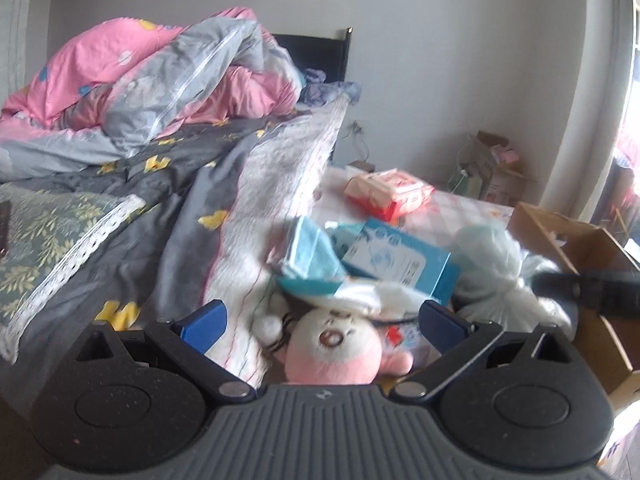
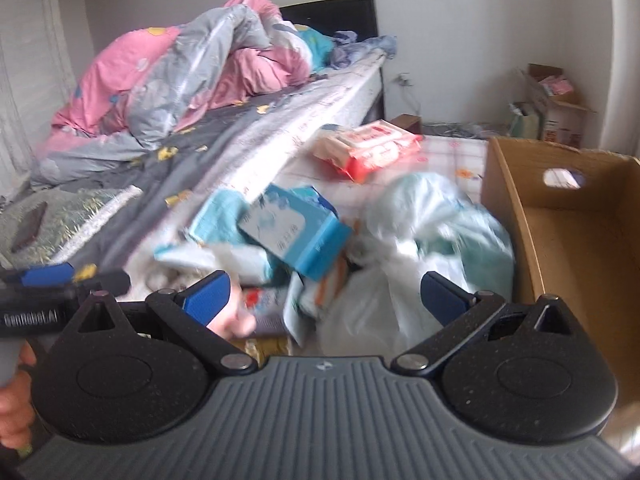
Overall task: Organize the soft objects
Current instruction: 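Reach the right gripper down to the white-and-blue bandage box and close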
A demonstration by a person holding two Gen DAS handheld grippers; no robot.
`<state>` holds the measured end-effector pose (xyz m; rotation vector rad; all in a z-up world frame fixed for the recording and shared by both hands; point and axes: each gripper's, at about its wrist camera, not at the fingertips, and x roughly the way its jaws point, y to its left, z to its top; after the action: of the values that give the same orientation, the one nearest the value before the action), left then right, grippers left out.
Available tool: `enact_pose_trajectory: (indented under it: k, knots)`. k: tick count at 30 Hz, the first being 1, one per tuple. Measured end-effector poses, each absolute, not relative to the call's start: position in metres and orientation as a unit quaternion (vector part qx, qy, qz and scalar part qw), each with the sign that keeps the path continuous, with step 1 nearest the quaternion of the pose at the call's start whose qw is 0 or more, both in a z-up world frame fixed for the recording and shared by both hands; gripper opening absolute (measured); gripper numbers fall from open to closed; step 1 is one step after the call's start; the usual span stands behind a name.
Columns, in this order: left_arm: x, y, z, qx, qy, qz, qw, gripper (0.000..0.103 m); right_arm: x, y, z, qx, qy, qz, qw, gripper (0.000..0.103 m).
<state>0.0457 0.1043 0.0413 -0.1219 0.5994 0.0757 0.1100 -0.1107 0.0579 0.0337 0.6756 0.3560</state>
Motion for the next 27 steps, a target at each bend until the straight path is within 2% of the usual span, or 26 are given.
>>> enact_pose_trajectory:
  k: [8,11,12,13,14,16,18,21,23,27]
  knots:
    - [0.109,0.097,0.061,-0.101,0.276,-0.005,0.956,0.093,0.208,-0.108,0.128,-0.021,0.329,0.273,0.904,0.102]
    - [0.148,0.092,0.052,-0.114,0.315,-0.028,0.942,0.080,0.256,-0.100,0.126,-0.016,0.352,0.317,0.881,0.101]
    - [0.163,0.089,0.046,-0.115,0.337,-0.032,0.934,0.071,0.271,-0.097,0.121,-0.011,0.366,0.329,0.870,0.100]
    - [0.177,0.087,0.038,-0.115,0.362,-0.034,0.925,0.061,0.286,-0.093,0.116,-0.007,0.382,0.343,0.858,0.094]
    - [0.188,0.084,0.031,-0.115,0.382,-0.034,0.916,0.057,0.299,-0.088,0.108,-0.004,0.396,0.354,0.847,0.092]
    - [0.207,0.080,0.012,-0.116,0.425,-0.037,0.897,0.051,0.325,-0.076,0.090,0.000,0.431,0.373,0.822,0.080]
    - [0.218,0.078,-0.002,-0.122,0.450,-0.044,0.884,0.051,0.344,-0.065,0.066,0.003,0.468,0.386,0.795,0.070]
    - [0.228,0.075,-0.016,-0.125,0.473,-0.049,0.871,0.052,0.363,-0.052,0.033,0.010,0.515,0.403,0.757,0.062]
    - [0.234,0.074,-0.025,-0.127,0.485,-0.046,0.864,0.054,0.371,-0.046,0.015,0.005,0.536,0.411,0.738,0.060]
    - [0.243,0.077,-0.034,-0.137,0.496,-0.044,0.856,0.065,0.381,-0.038,-0.011,-0.008,0.560,0.415,0.717,0.057]
